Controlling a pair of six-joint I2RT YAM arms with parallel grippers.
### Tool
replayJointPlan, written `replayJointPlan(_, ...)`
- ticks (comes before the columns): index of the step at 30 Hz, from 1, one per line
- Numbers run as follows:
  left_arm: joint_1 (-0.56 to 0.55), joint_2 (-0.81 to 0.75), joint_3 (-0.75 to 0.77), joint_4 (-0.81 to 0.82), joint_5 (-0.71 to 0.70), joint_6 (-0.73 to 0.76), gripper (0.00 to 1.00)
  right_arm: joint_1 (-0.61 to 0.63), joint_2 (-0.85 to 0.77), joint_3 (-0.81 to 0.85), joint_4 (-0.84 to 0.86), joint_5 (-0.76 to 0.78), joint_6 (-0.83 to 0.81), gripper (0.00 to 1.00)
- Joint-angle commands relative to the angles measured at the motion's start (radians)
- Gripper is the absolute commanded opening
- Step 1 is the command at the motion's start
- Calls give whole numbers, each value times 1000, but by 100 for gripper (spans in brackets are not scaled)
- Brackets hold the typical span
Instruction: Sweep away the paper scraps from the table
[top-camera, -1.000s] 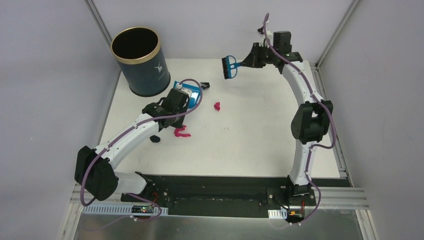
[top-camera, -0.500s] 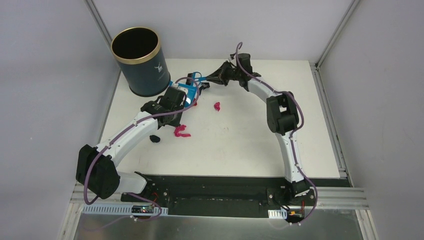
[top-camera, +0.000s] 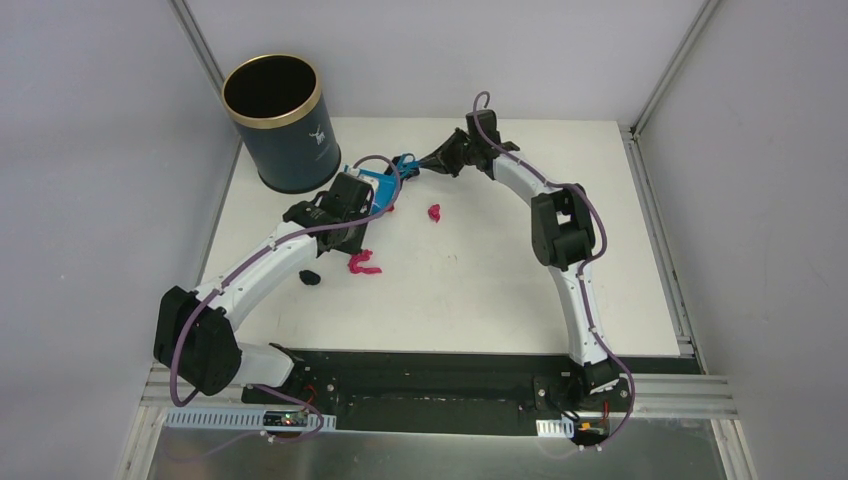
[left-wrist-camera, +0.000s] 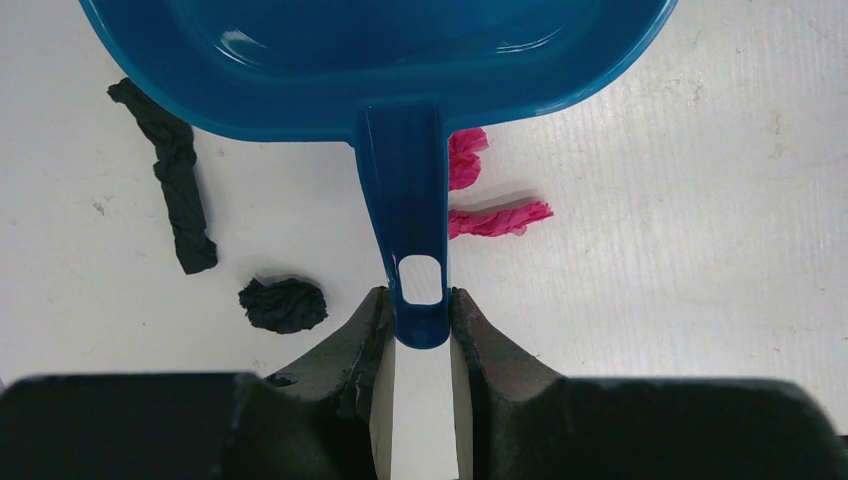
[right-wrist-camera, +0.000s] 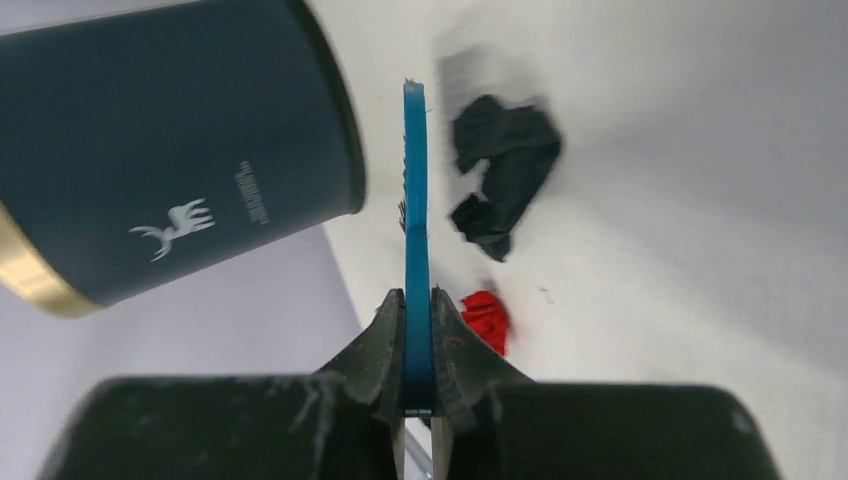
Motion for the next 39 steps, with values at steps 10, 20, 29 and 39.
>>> replayJointPlan(10,13,32,41,10,32,25,0,-15,-296,-234,-274,206,-33,0)
replayJointPlan(20,13,37,41,8,20,27,0,-134,-643,-544,-334,92,-121,0)
replayJointPlan(29,13,16,37,8,-17,18,0,-91,-457,-403,-42,-250,-304,0)
replayJointPlan(39,13,1,35,8,-55,27,0,22,-122,-32,-148,-344,-408,0)
